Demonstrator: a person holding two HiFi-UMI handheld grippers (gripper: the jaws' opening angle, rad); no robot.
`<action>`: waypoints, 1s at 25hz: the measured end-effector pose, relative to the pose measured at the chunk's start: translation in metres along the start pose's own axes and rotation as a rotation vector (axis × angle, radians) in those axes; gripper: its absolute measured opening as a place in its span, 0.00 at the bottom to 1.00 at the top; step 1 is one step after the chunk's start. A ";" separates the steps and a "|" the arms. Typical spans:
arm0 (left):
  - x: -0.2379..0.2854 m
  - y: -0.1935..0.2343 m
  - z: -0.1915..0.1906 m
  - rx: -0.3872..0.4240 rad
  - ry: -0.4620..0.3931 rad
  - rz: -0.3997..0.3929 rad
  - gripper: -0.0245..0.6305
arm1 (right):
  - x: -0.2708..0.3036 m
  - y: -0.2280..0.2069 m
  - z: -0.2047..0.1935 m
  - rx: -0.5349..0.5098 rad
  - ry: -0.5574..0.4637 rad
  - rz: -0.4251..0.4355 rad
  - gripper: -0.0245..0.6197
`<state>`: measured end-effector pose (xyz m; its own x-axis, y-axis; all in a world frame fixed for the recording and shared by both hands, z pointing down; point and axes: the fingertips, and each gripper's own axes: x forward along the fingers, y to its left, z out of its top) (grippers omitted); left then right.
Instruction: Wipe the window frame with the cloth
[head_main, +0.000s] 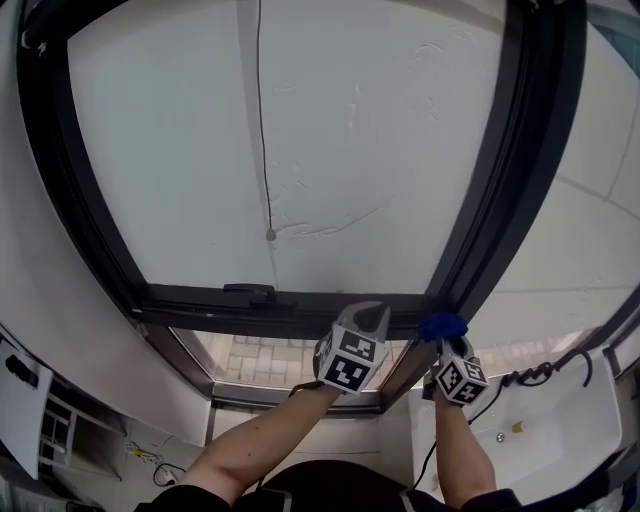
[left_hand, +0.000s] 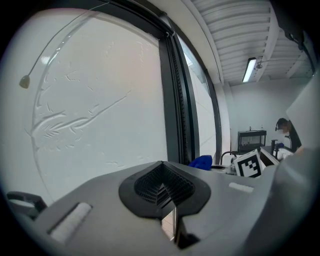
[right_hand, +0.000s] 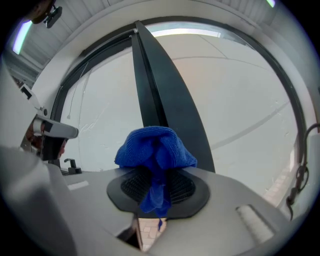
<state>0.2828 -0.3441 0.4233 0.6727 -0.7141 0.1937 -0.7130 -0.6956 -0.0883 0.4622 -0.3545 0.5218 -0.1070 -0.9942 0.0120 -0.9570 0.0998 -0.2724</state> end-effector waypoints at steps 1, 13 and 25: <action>-0.001 0.000 -0.001 0.003 -0.004 0.002 0.03 | -0.006 0.004 0.007 0.009 -0.023 0.001 0.17; -0.035 0.025 0.006 -0.013 -0.061 0.062 0.03 | -0.042 0.052 0.069 -0.005 -0.061 0.049 0.17; -0.110 0.101 0.010 -0.064 -0.081 0.290 0.03 | -0.003 0.174 0.104 -0.055 0.008 0.338 0.17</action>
<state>0.1388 -0.3367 0.3835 0.4507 -0.8880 0.0911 -0.8870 -0.4570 -0.0662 0.3240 -0.3384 0.3739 -0.4223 -0.9043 -0.0621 -0.8802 0.4255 -0.2103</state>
